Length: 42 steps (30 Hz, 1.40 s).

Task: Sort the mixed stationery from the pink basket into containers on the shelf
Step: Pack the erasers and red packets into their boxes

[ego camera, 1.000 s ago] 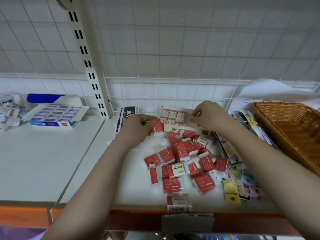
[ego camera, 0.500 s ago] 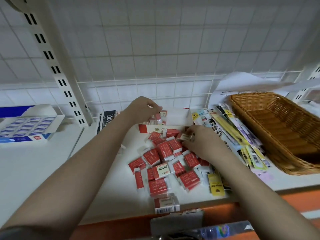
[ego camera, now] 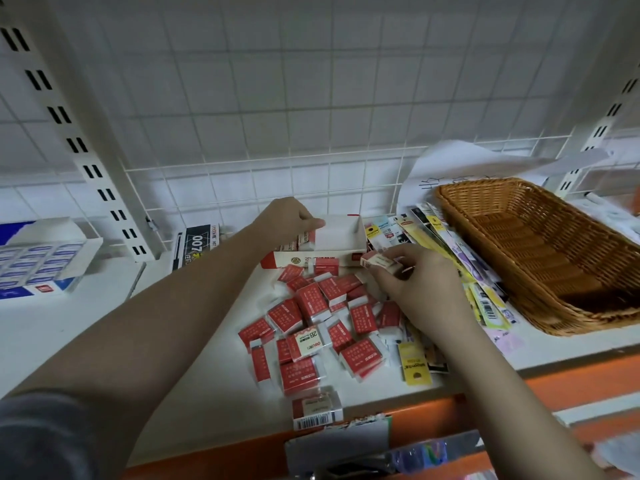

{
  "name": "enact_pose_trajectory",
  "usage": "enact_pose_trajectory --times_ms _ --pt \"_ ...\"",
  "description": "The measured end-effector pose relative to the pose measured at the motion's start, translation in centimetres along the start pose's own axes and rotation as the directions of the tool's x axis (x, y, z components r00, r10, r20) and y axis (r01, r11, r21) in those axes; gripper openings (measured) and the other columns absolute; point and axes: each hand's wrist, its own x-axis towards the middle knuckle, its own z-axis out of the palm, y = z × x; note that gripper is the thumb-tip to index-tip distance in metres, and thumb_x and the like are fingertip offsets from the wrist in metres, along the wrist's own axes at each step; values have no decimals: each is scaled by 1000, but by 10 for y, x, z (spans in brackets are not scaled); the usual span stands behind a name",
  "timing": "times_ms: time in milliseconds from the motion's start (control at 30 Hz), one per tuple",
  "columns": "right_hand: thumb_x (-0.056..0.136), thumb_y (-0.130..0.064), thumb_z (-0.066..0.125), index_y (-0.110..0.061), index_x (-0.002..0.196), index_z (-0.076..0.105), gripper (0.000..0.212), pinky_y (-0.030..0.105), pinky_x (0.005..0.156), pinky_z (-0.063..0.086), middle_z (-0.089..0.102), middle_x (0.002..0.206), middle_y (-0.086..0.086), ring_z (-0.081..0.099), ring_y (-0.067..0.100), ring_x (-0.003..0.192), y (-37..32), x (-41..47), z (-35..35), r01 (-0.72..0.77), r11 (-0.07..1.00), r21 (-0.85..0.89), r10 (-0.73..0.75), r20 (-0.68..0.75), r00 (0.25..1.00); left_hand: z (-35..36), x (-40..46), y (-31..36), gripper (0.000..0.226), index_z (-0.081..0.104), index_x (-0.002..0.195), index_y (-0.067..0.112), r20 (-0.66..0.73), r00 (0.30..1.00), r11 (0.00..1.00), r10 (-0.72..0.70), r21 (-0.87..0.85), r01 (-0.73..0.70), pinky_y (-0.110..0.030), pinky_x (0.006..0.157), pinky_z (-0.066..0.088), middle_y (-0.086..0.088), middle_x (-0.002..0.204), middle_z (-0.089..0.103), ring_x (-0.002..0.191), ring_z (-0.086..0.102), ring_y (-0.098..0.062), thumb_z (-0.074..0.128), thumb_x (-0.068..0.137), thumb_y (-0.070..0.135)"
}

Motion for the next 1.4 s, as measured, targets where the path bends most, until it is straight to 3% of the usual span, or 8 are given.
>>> enact_pose_trajectory --times_ms 133,267,400,733,900,1067,1200,1400 --pt "77 -17 75 -28 91 62 22 6 57 39 64 87 -10 59 8 76 2 -4 -5 18 987 160 -8 -61 998 10 -2 -5 27 76 79 7 -1 997 996 79 37 -79 -16 53 34 1 55 59 40 43 -2 66 86 32" --pt "78 -6 72 -30 92 62 30 7 60 44 66 92 -16 61 1 74 3 -4 -8 9 943 332 10 -57 998 13 -4 -8 25 74 94 11 -64 997 997 54 51 -51 -26 74 46 -1 99 70 83 60 -12 70 83 32" --pt "77 -5 73 -26 96 66 29 30 74 54 69 95 -6 64 16 85 6 -1 -7 34 915 402 1 -87 996 11 -10 -7 19 73 102 12 -14 998 993 64 104 -62 -23 82 41 0 116 67 98 57 -5 65 88 22" --pt "82 -1 67 -31 93 64 32 17 67 49 69 91 -5 64 11 78 5 4 -7 105 877 469 -60 -110 992 10 -50 2 8 65 87 25 -286 954 981 -86 142 131 -25 71 44 8 96 62 86 55 -10 58 89 21" --pt "85 -10 66 -37 97 61 30 39 69 54 69 87 14 63 33 74 -2 17 -9 133 887 442 -88 -120 989 8 -79 4 28 55 79 20 -120 960 937 -251 218 273 -28 69 44 7 88 61 79 57 -13 61 86 48" --pt "83 -12 69 -20 107 60 27 19 53 41 57 62 -2 48 8 53 -11 41 -5 119 895 429 -95 -77 993 9 -80 -1 39 63 94 17 24 942 937 -336 108 332 -33 83 50 6 94 64 89 60 -14 66 79 54" --pt "85 -14 65 -32 106 61 28 14 58 40 52 70 -8 48 1 53 -18 56 1 117 912 393 -110 -39 993 7 -72 -2 30 69 92 8 84 936 938 -343 -17 345 -26 73 49 -1 88 67 84 62 -17 71 79 35" --pt "84 -13 62 -27 77 52 19 50 77 54 64 78 3 67 32 79 -20 78 19 38 918 395 -53 27 998 9 -63 -5 57 62 94 10 66 884 886 -463 18 462 -39 85 54 -2 86 69 84 66 -21 79 62 54"
